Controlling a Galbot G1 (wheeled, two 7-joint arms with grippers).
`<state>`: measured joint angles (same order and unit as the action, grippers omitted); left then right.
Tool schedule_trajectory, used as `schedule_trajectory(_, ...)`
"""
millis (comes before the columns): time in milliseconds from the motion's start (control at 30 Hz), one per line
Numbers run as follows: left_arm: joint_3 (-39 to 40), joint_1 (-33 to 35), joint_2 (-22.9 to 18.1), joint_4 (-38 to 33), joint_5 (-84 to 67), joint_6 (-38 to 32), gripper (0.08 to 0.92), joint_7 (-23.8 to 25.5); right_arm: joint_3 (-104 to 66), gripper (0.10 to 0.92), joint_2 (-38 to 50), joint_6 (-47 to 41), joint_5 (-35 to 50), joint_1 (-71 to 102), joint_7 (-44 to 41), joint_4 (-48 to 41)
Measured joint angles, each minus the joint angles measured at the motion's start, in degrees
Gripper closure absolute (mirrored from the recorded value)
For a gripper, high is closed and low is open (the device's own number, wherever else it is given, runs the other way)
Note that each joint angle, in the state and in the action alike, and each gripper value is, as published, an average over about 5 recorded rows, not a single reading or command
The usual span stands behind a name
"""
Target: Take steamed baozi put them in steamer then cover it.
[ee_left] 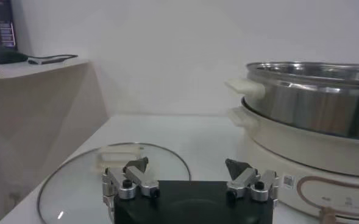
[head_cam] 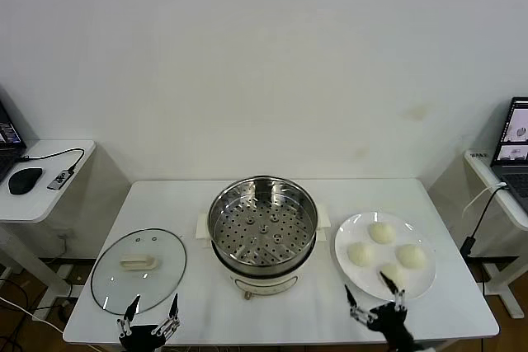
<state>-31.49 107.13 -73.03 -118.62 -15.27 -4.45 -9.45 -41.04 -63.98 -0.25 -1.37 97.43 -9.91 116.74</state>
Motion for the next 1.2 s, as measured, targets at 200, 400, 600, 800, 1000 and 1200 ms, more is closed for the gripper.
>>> schedule_trajectory(200, -0.54, -1.37, 0.41, 0.15, -0.59, -0.80, 0.177, 0.41, -3.53, 0.203, 7.74, -1.94, -4.84, -4.89, -4.71, -2.78)
schedule_trajectory(400, -0.66, -3.38, 0.86, 0.48, -0.91, -1.26, 0.177, 0.77, -3.68, 0.203, 18.06, -4.10, -9.97, -11.95, -12.18, -7.51)
schedule_trajectory(600, 0.06, -4.86, 1.01, 1.19, -0.15, -1.91, 0.177, 0.92, 4.61, 0.203, 27.76, -6.71, -12.18, -24.20, -21.36, -13.20)
schedule_trajectory(800, 0.26, -6.06, 0.74, 1.09, 0.63, -2.45, 0.177, 0.83, 22.22, 0.203, 33.10, -9.03, -12.08, -42.67, -30.50, -19.91)
schedule_trajectory(1000, 0.24, -7.21, 0.36, 1.02, 1.26, -2.33, 0.177, 0.64, 41.33, 0.203, 34.98, -10.95, -11.39, -60.82, -37.88, -26.91)
schedule_trajectory(1200, -0.08, -8.15, 0.29, 1.29, 1.49, -2.20, 0.177, 0.64, 56.28, 0.203, 34.89, -11.69, -10.41, -73.46, -42.18, -33.20)
